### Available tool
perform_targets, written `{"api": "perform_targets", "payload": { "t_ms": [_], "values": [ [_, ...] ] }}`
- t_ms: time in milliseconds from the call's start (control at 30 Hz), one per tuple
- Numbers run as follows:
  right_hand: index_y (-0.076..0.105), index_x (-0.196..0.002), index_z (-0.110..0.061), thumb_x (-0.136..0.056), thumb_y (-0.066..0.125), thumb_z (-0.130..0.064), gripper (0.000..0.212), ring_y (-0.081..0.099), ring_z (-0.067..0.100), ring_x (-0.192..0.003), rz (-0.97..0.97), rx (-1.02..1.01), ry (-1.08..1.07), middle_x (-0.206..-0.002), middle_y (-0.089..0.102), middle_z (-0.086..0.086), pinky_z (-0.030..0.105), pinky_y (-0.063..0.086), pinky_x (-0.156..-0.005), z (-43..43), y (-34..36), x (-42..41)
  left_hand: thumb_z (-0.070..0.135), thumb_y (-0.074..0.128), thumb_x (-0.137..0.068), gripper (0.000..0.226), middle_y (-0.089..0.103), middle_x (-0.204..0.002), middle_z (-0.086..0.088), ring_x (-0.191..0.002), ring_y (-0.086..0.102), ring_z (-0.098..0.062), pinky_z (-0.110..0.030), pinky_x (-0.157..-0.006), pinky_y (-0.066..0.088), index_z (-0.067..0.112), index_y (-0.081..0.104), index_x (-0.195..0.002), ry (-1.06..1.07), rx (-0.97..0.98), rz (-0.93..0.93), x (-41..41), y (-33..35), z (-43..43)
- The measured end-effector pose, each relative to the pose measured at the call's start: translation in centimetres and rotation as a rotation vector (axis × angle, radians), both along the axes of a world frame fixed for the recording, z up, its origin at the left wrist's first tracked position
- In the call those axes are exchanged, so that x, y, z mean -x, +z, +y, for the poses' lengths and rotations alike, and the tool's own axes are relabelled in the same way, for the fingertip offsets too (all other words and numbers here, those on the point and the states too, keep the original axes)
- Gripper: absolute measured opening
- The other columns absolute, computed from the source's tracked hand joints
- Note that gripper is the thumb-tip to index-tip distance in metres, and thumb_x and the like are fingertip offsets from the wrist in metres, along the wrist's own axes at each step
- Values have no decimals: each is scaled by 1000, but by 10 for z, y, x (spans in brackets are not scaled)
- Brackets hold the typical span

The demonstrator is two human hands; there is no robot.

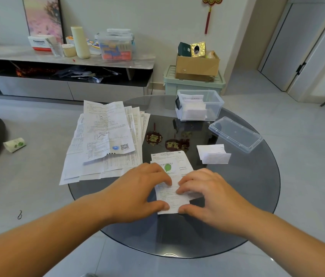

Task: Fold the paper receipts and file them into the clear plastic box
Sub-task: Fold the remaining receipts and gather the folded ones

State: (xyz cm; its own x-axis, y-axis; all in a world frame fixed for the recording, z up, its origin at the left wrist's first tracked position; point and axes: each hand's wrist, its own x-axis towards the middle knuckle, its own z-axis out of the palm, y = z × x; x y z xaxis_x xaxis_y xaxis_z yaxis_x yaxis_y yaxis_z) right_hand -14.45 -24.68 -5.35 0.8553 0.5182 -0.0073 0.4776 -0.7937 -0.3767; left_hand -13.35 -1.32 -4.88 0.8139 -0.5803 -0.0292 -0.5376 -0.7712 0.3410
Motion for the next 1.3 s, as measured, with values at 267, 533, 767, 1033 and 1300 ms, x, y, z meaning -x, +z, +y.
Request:
{"api": "perform_targets", "payload": {
  "t_ms": [267, 533, 767, 1033, 1300],
  "values": [
    [62, -90, -44, -85, 72, -48, 13, 36, 0, -111, 74, -168, -99, -106, 46, -29, 37, 38, -104, 9, -5, -10, 54, 65, -90, 25, 40, -128, 19, -118, 33, -3, -27, -105, 37, 37, 57, -108, 12, 12, 52, -10, -2, -2],
    [47, -136, -43, -71, 69, -74, 75, 34, -7, -122, 45, -65, 9, -130, 42, -32, 26, 34, -109, -3, 3, -6, 40, 70, -90, 15, 60, -107, 14, -105, 56, -3, -33, -99, 47, 29, 63, -82, 113, 364, 220, -20, 1, 5],
    [40, -138, -44, -83, 74, -49, 65, 44, -10, -109, -36, -164, -57, -127, 40, -32, 11, 43, -92, 3, 1, -5, 37, 62, -96, 20, 70, -93, 4, -93, 66, -16, -44, -85, 57, 20, 70, -90, 239, 522, 388, -25, 5, 1],
    [57, -124, -35, -92, 65, -42, 34, 45, -10, -98, -108, -173, -41, -117, 51, -26, 8, 39, -79, 8, -3, -11, 39, 60, -97, 29, 65, -95, -5, -94, 63, -32, -51, -83, 53, 12, 66, -89, 278, 515, 406, -25, 7, -3],
    [65, -107, -37, -96, 46, -53, 27, 51, -2, -89, -20, -241, -121, -87, 54, -25, 15, 37, -70, 10, -3, -14, 75, 28, -90, 57, 62, -106, 15, -102, 57, -3, -34, -95, 51, 30, 60, -106, 205, 518, 426, -11, 16, -3]
  ]
}}
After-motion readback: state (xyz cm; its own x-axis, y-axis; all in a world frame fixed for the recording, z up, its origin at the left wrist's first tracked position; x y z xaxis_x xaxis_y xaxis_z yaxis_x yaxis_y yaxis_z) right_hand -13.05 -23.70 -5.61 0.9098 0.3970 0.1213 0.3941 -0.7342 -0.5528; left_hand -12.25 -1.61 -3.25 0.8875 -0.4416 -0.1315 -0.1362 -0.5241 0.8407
